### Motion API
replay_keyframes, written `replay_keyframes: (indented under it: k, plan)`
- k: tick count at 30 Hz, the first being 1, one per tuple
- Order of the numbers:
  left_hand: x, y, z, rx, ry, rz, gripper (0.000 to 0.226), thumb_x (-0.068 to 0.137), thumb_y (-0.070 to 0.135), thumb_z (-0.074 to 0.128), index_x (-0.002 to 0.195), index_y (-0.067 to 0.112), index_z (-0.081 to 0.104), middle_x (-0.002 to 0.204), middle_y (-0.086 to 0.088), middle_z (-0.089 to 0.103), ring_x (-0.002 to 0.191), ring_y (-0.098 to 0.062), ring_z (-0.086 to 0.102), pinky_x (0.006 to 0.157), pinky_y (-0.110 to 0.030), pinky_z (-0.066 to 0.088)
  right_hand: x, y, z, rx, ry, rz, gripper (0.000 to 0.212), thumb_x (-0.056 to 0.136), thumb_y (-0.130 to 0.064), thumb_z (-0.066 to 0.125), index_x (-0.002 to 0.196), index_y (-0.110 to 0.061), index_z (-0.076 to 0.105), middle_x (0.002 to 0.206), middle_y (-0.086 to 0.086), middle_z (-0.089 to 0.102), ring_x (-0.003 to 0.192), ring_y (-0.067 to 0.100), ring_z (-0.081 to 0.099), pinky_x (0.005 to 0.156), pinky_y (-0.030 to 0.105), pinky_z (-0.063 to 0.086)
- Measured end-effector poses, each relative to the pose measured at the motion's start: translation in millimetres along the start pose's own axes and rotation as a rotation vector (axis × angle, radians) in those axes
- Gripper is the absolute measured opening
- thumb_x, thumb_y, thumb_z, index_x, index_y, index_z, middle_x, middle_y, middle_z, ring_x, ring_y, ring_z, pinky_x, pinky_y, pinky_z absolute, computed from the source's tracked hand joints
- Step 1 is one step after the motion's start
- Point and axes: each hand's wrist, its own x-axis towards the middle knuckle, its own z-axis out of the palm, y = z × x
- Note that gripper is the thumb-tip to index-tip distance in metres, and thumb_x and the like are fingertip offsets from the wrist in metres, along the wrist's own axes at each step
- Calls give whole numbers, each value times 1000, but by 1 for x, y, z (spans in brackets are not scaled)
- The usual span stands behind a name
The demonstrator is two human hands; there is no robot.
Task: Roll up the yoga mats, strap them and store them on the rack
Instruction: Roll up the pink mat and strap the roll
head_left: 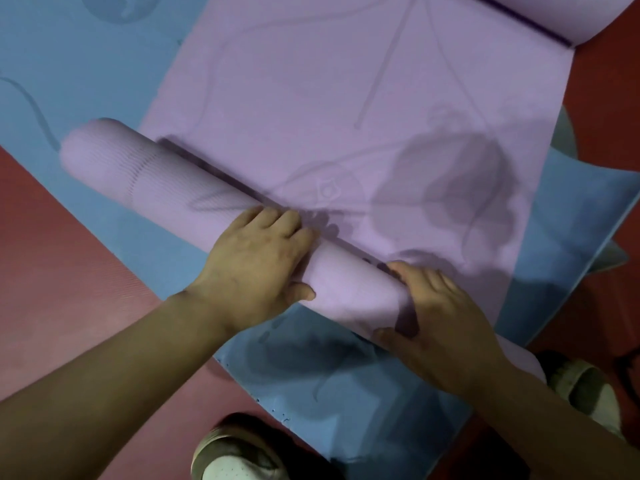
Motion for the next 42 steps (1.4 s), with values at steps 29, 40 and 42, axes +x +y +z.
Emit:
replay_keyframes:
  k: [29,40,42]
  plan:
    - [38,-14,-7,274,-193,84,119,65,81,59,154,12,22,144,-12,37,134,-35,36,119,-54,12,5,-21,15,-203,223,189,99,65,-71,68,139,-8,48,119,15,54,107,37,51,95,46,43]
    - [58,-12,-8,244,-96,55,104,60,55,78,147,20,35,125,-3,49,109,-27,48,100,-38,35,26,4,16,-320,311,78,79,56,-44,77,124,-8,59,107,11,63,95,34,60,85,43,50]
    - [54,-10,-11,237,-42,53,102,49,53,84,137,16,46,116,-5,55,100,-29,53,92,-39,42,24,5,11,-316,285,67,78,52,-44,78,119,-9,61,100,9,64,89,34,61,80,42,52]
